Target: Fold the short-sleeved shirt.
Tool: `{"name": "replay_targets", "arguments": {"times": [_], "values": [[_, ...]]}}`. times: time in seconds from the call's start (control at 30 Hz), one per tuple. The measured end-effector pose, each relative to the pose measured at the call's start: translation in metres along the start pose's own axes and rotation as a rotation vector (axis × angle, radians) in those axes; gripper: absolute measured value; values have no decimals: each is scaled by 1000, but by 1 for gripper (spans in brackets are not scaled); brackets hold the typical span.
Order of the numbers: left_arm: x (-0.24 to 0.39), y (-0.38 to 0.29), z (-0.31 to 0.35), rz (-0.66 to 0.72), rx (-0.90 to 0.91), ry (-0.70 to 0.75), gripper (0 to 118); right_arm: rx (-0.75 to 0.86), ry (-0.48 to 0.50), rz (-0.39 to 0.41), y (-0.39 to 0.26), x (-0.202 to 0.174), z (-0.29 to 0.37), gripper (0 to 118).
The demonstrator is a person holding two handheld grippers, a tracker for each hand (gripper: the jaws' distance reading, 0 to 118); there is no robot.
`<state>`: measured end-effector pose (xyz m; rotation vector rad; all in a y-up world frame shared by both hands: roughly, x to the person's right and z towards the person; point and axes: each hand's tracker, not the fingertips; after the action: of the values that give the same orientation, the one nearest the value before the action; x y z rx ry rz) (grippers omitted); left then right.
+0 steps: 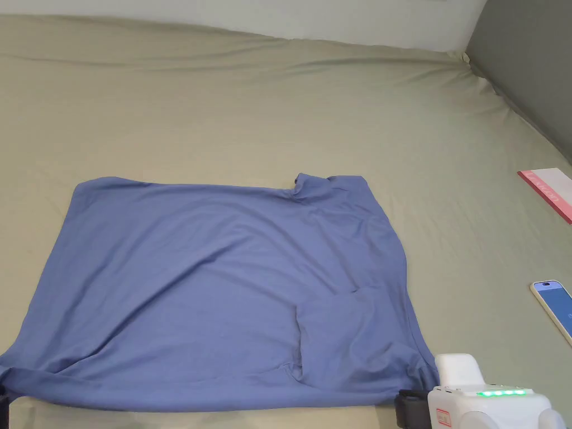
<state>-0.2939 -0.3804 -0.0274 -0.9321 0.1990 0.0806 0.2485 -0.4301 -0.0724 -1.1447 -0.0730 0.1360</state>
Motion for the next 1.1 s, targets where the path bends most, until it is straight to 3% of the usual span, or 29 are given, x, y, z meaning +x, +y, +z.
{"name": "replay_targets", "arguments": {"times": [0.1, 0.17, 0.2, 0.27, 0.33, 0.43, 0.57, 0.77, 1.1], "values": [[1, -1, 0, -6, -12, 8, 4, 1, 10, 4, 3, -5, -7, 97], [1, 0, -1, -14, -19, 10, 4, 4, 38, 13, 6, -7, -13, 63], [1, 0, -1, -14, -21, 11, 4, -6, 76, 21, 6, -11, -15, 55], [2, 1, -1, -11, -26, 12, 4, 2, 46, 58, 8, -15, -14, 42], [1, 2, -2, -12, -27, 13, 4, 23, 105, 64, 11, -17, -7, 11], [2, 3, 0, -11, -15, 13, 4, 44, 94, 73, 13, -18, 4, 11], [-2, 7, 7, 39, 43, -8, 4, 153, 158, 7, 18, -7, 30, 11], [-8, 24, 10, 120, 121, -22, 4, 233, 260, -153, 46, 14, 61, 11], [-7, 81, -42, 170, 112, -47, 4, 172, 214, -241, 130, 10, 21, 11]]}}
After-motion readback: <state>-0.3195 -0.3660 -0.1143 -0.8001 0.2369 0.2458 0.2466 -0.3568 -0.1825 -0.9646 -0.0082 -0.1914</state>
